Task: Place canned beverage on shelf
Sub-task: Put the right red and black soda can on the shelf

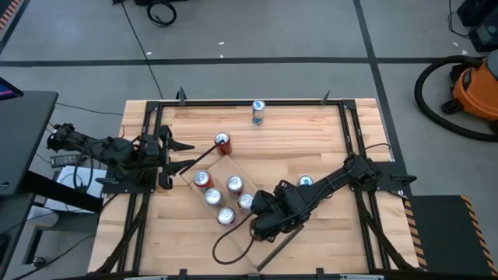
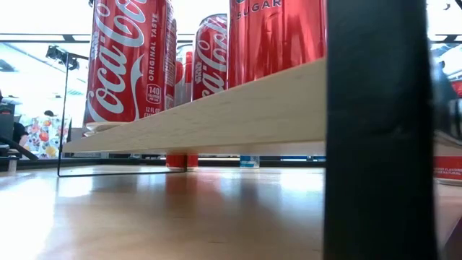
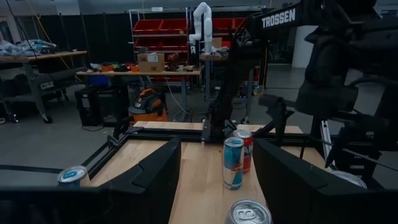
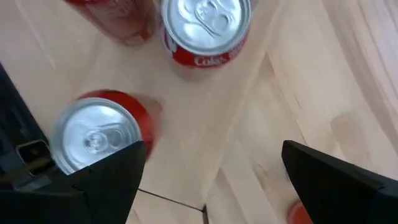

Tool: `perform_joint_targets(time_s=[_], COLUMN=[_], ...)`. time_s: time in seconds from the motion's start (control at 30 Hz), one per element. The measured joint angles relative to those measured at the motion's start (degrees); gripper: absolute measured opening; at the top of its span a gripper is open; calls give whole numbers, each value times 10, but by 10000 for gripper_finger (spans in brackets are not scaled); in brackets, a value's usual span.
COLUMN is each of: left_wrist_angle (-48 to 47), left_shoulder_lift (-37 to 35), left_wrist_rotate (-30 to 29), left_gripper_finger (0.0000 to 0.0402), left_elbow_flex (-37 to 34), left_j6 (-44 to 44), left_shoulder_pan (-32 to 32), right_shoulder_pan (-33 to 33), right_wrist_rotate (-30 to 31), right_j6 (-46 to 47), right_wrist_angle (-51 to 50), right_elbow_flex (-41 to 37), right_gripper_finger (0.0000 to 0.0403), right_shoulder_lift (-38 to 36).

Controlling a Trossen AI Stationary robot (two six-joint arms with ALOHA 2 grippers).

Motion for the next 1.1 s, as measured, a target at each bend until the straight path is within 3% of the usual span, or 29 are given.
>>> perform_joint_targets(time_s=[0.23,0.97,1.1], left_wrist_angle=[-2,-14,-10], left_shoulder_lift=[0,0,0], left_wrist_rotate=[0,1,37], left_gripper_finger=[210,210,210], left_elbow_flex=[0,0,0], left_j6=[-4,-14,-17], left_shoulder_pan=[0,0,0], right_shoulder_pan=[-7,-10,-10], right_wrist_rotate=[-25,-12,-13], right_j6=[0,-38,-50], right_wrist_angle=[-1,0,0], right_elbow_flex=[-30,-30,-30], right_gripper_finger=[387,379,368], right_shoulder_lift=[0,-2,-2])
